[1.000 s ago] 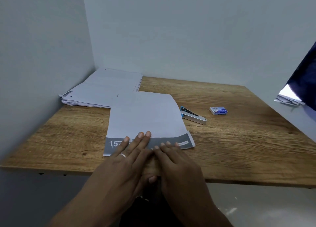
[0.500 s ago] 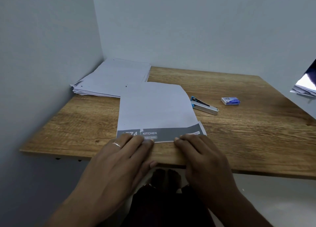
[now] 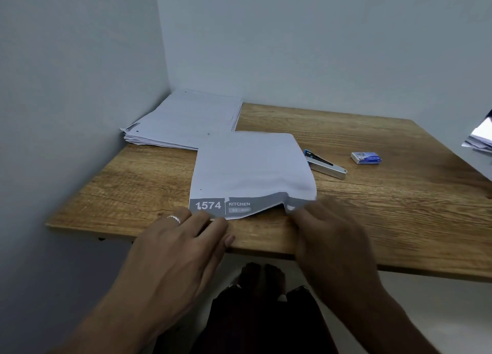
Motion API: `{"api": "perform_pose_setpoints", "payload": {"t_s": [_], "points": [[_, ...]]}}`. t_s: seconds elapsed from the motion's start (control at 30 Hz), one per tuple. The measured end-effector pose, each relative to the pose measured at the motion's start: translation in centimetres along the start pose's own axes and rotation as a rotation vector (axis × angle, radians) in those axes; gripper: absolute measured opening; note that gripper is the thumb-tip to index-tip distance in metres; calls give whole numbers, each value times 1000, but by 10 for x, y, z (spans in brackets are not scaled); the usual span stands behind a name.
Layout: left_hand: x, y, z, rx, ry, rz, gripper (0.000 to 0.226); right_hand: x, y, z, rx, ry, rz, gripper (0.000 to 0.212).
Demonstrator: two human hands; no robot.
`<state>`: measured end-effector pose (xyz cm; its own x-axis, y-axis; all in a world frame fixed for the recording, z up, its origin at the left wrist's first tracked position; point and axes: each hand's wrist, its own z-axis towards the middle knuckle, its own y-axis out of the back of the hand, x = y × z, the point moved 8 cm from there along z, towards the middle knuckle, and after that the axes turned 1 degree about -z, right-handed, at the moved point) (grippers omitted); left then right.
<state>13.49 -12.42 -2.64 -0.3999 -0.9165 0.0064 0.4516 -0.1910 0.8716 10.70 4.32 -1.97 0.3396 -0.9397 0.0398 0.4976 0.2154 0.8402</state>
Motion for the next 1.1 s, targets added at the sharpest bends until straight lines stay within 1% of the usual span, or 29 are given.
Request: {"api": "perform_pose_setpoints", "payload": {"t_s": [0.07, 0.13, 0.2, 0.3, 0.37, 0.47, 0.5, 0.57, 0.67, 0.8, 0.93, 1.03, 1.07, 1.1], "points": [[-2, -2, 1, 4, -23, 18, 38, 28, -7, 4, 43, 53, 42, 20], [-1, -3, 0, 14, -34, 37, 39, 47, -8, 8, 54, 78, 51, 14], [1, -2, 0, 23, -36, 31, 38, 43, 1, 13, 25, 18, 77, 9], [4, -1, 1, 25, -38, -2, 37, 28, 12, 17, -14, -61, 64, 12], [2, -1, 1, 26, -46, -16, 36, 33, 11, 19, 22, -7, 98, 19], [3, 1, 2, 16, -47, -27, 33, 55, -6, 18, 145, 147, 229, 18], [5, 2, 2, 15, -43, -27, 33, 60, -14, 17, 196, 168, 259, 20], [7, 2, 1, 26, -27, -16, 31, 61, -22, 15, 222, 162, 308, 22], [8, 0, 1, 34, -5, 9, 24, 48, -18, 12, 204, 122, 329, 24], [8, 0, 0, 41, 12, -46, 26, 5, -6, -1, 138, 45, 285, 28], [12, -4, -2, 73, -18, -162, 31, -30, 4, -13, 38, -25, 233, 28], [19, -13, -2, 126, -46, -188, 46, -37, 5, -15, -3, -18, 270, 25], [21, -14, -2, 124, -51, -188, 47, -39, 5, -17, -13, -7, 291, 23], [22, -12, -2, 106, -58, -198, 42, -41, 5, -19, -22, 3, 311, 21]]}}
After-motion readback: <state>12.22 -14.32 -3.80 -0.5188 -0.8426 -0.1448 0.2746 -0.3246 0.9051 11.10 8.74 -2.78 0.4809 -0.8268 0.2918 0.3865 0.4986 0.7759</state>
